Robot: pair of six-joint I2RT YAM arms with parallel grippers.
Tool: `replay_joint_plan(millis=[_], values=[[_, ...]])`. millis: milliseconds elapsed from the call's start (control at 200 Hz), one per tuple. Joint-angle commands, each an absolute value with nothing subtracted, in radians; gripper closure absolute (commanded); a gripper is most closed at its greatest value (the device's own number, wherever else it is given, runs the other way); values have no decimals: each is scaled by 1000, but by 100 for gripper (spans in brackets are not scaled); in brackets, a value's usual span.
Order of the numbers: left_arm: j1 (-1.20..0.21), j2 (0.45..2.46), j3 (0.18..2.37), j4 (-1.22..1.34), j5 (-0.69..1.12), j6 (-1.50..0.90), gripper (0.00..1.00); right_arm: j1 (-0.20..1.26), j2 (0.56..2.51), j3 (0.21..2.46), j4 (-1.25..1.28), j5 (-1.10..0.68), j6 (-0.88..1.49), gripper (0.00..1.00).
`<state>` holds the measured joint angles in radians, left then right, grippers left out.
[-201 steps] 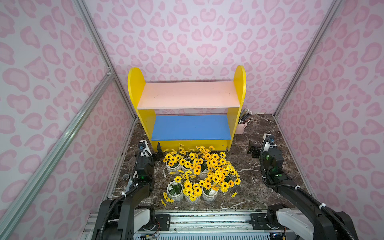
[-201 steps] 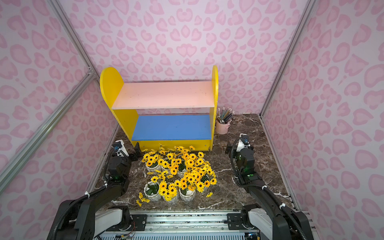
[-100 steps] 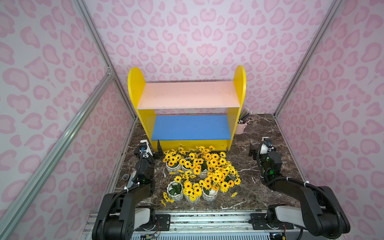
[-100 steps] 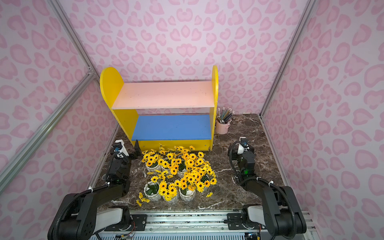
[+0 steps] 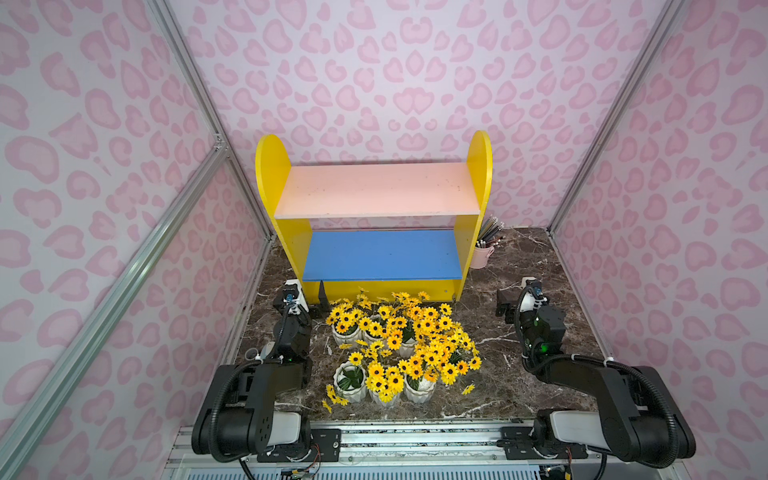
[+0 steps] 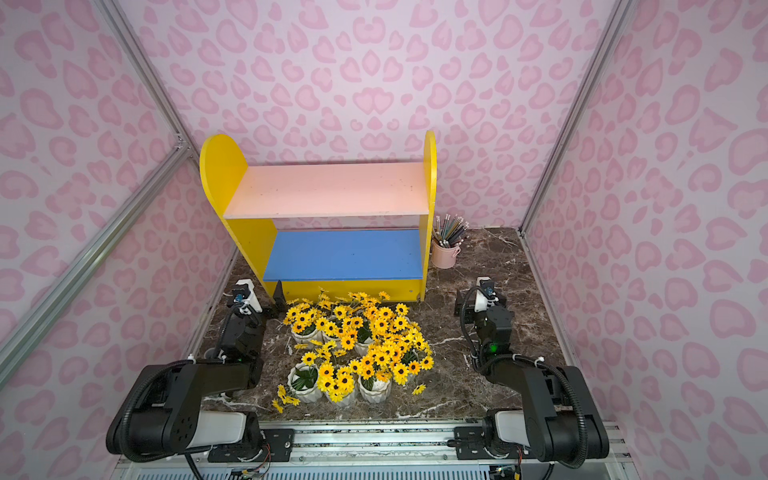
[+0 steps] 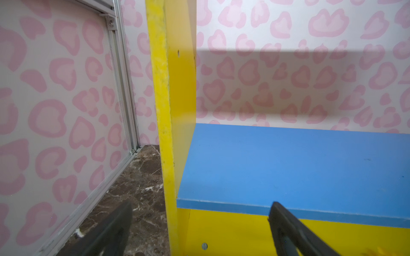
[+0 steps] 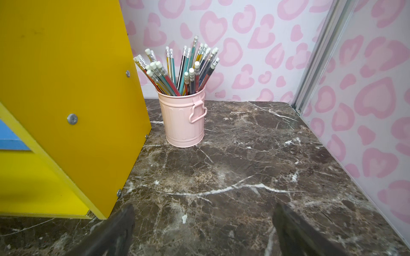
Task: Take the sunflower pots off the shelves
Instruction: Reset both arms
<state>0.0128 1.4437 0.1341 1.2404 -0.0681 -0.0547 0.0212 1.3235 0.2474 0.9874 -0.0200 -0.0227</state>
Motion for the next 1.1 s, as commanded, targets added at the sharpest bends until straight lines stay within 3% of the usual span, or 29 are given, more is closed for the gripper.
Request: replay_joint_plan(millis=[0, 380, 585, 1095], values=[[18, 1514, 117, 1448, -79, -83, 2, 20, 1341, 238, 1092, -21, -15, 1], [25, 1512, 164, 1349, -131, -111, 2, 26, 1541, 155, 1412, 24, -8, 1], [-6, 1521, 230, 1241, -169, -86, 2, 14, 1534, 238, 1235, 61, 24, 1], [-46, 1529, 253, 1210, -225, -52, 2, 8, 1536, 237, 1244, 53, 26, 1]])
